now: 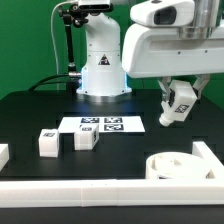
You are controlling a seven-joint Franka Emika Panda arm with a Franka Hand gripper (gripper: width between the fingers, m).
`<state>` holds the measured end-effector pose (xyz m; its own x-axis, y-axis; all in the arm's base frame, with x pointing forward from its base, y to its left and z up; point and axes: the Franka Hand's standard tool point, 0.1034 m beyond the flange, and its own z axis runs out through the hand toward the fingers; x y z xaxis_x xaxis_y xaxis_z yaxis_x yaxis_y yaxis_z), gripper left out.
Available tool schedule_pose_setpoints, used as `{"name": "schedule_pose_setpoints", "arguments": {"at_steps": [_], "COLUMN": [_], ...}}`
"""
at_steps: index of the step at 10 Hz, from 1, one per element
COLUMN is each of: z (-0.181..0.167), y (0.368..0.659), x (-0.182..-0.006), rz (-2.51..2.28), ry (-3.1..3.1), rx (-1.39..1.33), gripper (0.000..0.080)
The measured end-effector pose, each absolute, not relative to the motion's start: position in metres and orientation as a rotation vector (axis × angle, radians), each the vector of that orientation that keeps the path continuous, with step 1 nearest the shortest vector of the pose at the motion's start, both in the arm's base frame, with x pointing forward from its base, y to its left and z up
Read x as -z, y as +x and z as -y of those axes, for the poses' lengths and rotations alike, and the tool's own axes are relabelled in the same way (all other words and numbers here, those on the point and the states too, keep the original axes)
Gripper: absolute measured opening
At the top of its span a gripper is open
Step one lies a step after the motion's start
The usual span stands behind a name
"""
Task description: Assemble stool
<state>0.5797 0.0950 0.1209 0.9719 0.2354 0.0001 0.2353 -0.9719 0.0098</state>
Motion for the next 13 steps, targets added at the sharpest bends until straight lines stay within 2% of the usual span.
{"name": "schedule_pose_setpoints", "arguments": {"at_steps": [3,4,6,8,10,13], "z": [-0.098,-0.101,-0.103,-0.097,-0.097,-0.107], "y": [0.579,0.579,0.597,0.596,0.597,0.62], "x": [-0.115,-0.115,-0.122,-0.12,-0.116,-0.118], "rz": [-0.324,-0.297,-0.285,-0.278,-0.279,-0.283], "ry": [3.136,3.154,3.141,3.071,3.066,3.072], "rx": [-0.344,-0.379,-0.604,-0.827,-0.84,-0.87], "gripper": [0.0328,0.0328,0.0328,0.0328,0.0328,0.0328]}}
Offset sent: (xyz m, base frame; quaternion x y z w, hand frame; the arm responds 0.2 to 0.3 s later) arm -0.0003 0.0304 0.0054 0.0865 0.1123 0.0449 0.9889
